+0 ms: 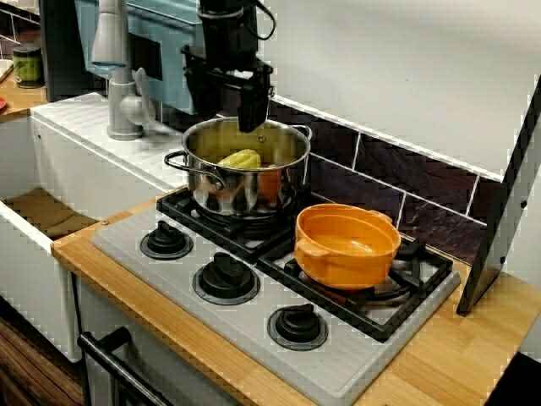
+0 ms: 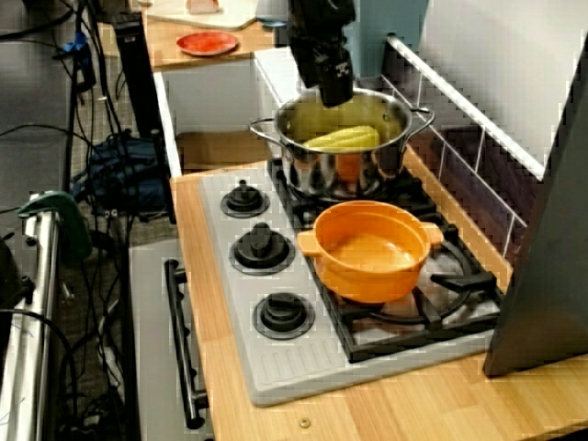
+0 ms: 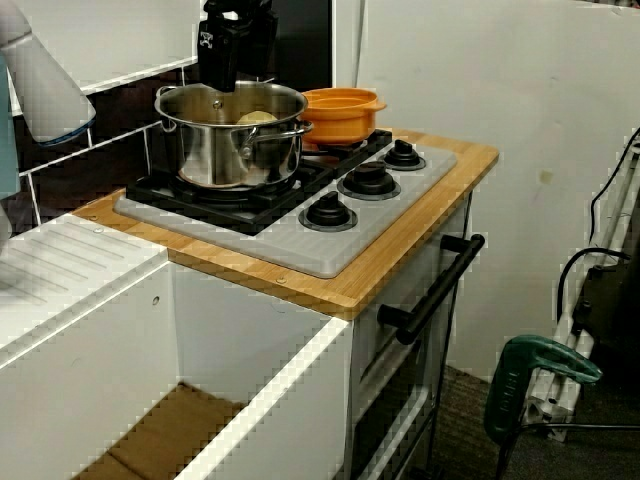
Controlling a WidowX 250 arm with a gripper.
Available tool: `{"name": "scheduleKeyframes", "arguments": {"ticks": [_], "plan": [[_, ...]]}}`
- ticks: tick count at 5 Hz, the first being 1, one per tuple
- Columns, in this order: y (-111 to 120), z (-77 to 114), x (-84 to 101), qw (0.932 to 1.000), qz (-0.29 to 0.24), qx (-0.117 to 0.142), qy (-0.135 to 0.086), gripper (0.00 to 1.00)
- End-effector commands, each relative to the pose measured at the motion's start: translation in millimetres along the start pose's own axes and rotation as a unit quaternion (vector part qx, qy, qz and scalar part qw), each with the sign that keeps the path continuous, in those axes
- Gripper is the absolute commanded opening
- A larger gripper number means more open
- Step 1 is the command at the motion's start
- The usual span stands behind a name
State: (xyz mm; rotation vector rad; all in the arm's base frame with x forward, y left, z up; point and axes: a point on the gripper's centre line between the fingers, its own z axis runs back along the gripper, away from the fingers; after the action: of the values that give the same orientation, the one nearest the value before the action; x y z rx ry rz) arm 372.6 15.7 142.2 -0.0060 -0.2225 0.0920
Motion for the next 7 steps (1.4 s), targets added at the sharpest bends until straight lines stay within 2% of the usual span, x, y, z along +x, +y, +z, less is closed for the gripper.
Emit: {"name": "scheduleKeyframes", "arguments": {"ticks": [1,2,5,7], "plan": [[-13.9,28.5,5.3,0.9989,-0.016,-0.007,-0.043,1.0],[-29.2,26.8,1.1,0.9982,-0.03,0.0,-0.052,1.0],[-85.8,28.4,-9.6,0.9953,-0.085,-0.001,-0.047,1.0],[-105.0,21.7,-20.3,0.994,-0.099,-0.003,-0.045,1.0]]}}
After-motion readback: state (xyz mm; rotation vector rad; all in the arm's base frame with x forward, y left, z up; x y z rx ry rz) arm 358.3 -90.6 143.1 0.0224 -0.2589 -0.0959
